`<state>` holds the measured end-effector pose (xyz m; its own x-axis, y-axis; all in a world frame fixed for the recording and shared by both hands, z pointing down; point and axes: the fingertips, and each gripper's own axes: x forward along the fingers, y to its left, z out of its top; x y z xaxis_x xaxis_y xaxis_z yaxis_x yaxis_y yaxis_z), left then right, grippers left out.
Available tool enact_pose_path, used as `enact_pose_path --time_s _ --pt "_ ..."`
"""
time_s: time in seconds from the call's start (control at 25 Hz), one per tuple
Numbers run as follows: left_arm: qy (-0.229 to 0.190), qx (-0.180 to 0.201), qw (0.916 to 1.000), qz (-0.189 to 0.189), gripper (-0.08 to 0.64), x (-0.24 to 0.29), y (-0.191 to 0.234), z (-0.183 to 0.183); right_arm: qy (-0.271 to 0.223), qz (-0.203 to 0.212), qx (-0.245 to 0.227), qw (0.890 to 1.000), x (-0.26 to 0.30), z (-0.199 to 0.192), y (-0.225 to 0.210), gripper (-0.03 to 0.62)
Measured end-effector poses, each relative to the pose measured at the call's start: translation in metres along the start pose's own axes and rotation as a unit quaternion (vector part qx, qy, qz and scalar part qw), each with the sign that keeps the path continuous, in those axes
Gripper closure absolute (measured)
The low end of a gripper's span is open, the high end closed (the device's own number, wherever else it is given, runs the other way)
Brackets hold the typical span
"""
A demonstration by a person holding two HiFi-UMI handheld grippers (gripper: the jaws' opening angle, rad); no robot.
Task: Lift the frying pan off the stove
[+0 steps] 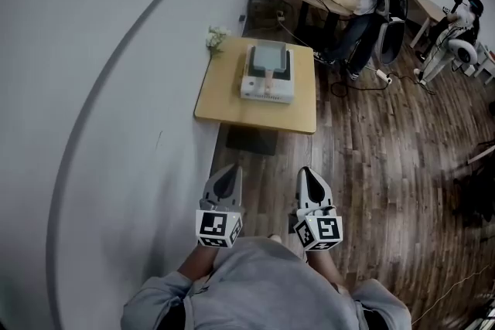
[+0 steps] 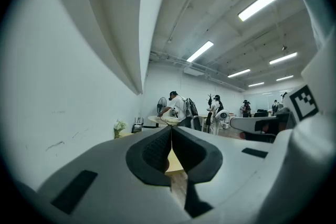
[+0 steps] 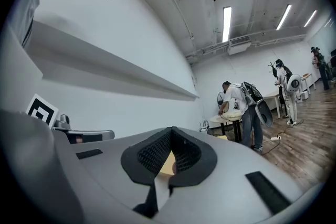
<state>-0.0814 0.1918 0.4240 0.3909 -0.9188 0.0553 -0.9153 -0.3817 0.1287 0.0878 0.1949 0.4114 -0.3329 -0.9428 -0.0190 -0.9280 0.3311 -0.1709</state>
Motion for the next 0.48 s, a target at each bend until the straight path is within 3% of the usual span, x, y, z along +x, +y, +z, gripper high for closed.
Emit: enact_pose_path --time_s 0.48 --pt "0.005 -0.005 0.9999 0.011 0.557 0.016 -0.029 -0.007 0.0 0.016 0.031 0.999 -0.008 0.0 -0.033 0.594"
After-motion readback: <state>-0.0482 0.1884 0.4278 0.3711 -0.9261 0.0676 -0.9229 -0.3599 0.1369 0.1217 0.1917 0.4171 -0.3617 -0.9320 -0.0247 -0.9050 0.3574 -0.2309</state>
